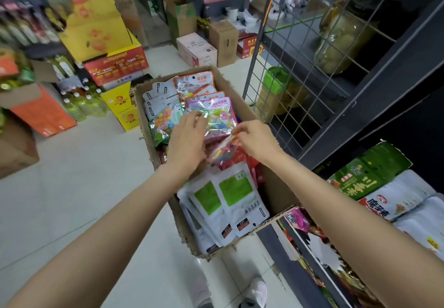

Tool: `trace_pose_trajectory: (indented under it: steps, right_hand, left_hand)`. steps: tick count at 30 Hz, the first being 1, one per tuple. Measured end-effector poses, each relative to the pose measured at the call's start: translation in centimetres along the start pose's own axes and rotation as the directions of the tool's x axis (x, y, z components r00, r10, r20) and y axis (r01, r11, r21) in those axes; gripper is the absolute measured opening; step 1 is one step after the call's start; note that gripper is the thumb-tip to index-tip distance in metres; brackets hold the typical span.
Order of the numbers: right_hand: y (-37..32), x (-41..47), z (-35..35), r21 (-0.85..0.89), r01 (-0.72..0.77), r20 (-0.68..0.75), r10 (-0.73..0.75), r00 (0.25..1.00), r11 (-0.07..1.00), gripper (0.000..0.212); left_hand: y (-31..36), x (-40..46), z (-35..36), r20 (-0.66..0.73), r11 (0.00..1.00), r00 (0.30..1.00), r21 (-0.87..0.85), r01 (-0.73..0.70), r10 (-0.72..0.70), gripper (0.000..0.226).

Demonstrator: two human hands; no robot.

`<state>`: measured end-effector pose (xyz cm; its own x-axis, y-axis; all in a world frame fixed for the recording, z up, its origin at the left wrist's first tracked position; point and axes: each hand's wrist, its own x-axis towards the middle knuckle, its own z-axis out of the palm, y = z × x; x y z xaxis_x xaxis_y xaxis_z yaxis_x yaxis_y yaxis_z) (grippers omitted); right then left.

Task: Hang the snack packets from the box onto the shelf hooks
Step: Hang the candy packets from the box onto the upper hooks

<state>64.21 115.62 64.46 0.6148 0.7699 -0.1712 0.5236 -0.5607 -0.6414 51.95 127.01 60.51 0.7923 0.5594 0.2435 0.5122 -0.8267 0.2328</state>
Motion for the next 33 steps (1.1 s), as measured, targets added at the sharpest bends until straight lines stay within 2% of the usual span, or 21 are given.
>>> trace_pose_trajectory:
  steps: [3,5,7,8,10,11,14,16,19,22,25,28,30,33]
  right_hand:
    - [-0.5,0.8,0.3,-0.061,0.061,-0.008,-0.062,0.998,0.996,0.033]
    - [-0.5,1.3,0.7,-0.143,0.08,-0.052,-0.088,0.995,0.986,0.028]
    - [-0.4,1.8,0.9,-0.236,0.088,-0.109,-0.117,0.987,0.968,0.022]
    - [-0.4,2.0,0.8,-0.268,0.089,-0.129,-0.127,0.983,0.959,0.021]
    - [-0.6,2.1,0.8,-0.279,0.091,-0.158,-0.139,0.978,0.956,0.02]
    - [-0.6,2.1,0.7,-0.271,0.094,-0.176,-0.145,0.974,0.958,0.019]
    - [-0.7,2.1,0.1,-0.214,0.148,-0.226,-0.196,0.954,0.966,0.014]
    - [-0.7,2.2,-0.7,-0.127,0.158,-0.221,-0.183,0.958,0.979,0.012]
    - [-1.0,1.9,-2.3,0.045,0.133,-0.191,-0.122,0.974,0.99,0.029]
    - [-1.5,0.7,-4.3,0.062,0.13,-0.248,-0.111,0.962,0.99,0.02]
    - [-2.5,-1.4,-7.2,0.081,0.167,-0.334,-0.131,0.933,0.983,0.013]
    - [-3.6,-4.6,-11.0,0.081,0.192,-0.415,-0.142,0.899,0.978,0.012]
    - [-3.9,-7.2,-13.7,0.089,0.206,-0.497,-0.136,0.857,0.974,0.013]
    - [-3.6,-12.2,-18.2,0.086,0.231,-0.634,-0.126,0.763,0.969,0.012]
  left_hand:
    - [-2.4,0.8,0.0,0.107,0.995,0.99,0.055,0.086,-0.092,0.067]
    - [-3.7,1.4,0.4,0.201,0.98,0.96,-0.004,0.201,-0.196,0.076]
    - [-4.5,2.1,0.5,0.288,0.946,0.914,-0.07,0.318,-0.286,0.071]
    - [-4.8,2.3,0.4,0.306,0.942,0.903,-0.051,0.331,-0.3,0.059]
    - [-4.8,2.7,-0.4,0.25,0.953,0.919,0.076,0.295,-0.304,0.024]
    - [-4.8,2.8,-0.9,0.21,0.952,0.931,0.131,0.275,-0.298,0.016]
    - [-4.6,2.7,-2.4,0.094,0.954,0.958,0.163,0.253,-0.27,0.017]
    - [-4.2,2.6,-3.5,-0.037,0.97,0.973,0.079,0.231,-0.229,0.018]
    - [-3.2,2.9,-5.1,-0.174,0.984,0.97,-0.078,0.161,-0.173,0.023]
    - [-1.3,4.0,-6.7,-0.207,0.984,0.972,-0.16,0.081,-0.114,0.033]
    - [1.5,4.8,-8.4,-0.222,0.973,0.973,-0.231,0.01,-0.063,0.054]
    - [4.9,5.4,-10.4,-0.251,0.939,0.967,-0.342,-0.046,-0.043,0.041]
    - [7.9,5.7,-12.0,-0.289,0.904,0.956,-0.393,-0.169,0.053,0.028]
    - [13.7,5.1,-15.0,-0.342,0.835,0.921,-0.44,-0.331,0.185,0.022]
